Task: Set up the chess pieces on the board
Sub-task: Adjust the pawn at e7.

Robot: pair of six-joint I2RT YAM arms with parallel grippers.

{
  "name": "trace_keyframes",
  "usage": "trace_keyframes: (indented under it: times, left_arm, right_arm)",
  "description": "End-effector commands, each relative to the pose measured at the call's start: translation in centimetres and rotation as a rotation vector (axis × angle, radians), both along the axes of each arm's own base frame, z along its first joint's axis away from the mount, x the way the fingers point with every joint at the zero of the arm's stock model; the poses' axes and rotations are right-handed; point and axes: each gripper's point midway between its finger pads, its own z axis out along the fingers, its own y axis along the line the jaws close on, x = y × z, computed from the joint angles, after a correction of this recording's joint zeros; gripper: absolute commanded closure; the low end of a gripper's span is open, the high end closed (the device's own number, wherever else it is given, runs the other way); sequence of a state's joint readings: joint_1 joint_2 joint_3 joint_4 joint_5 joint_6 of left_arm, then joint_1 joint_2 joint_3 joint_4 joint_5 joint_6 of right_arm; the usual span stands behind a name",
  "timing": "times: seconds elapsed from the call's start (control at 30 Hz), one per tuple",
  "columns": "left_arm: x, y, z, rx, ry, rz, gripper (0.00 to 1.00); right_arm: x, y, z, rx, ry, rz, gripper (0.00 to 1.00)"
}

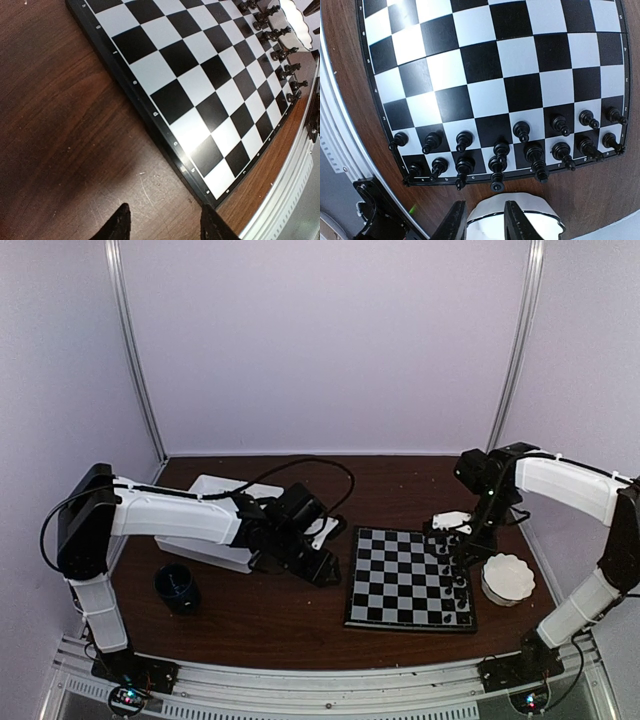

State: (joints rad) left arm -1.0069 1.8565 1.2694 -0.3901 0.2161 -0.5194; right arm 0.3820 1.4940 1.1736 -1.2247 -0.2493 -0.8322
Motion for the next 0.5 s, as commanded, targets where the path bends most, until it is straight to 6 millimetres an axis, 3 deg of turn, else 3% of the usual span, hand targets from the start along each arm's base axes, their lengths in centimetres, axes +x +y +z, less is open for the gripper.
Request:
trace_keyframes:
  times: [0.0,0.47]
  left_arm:
    - [0.7,-0.1,1.5,-0.042,-0.027,0.030,0.52]
    - [1.1,-0.2,1.7,-0.041,-0.036,0.037,0.52]
  right_arm:
    - [0.1,-0.7,-0.9,-0.106,-0.007,0.069,0.73]
    - [0.2,-0.2,-3.1,-0.166,0.034,0.120,0.75]
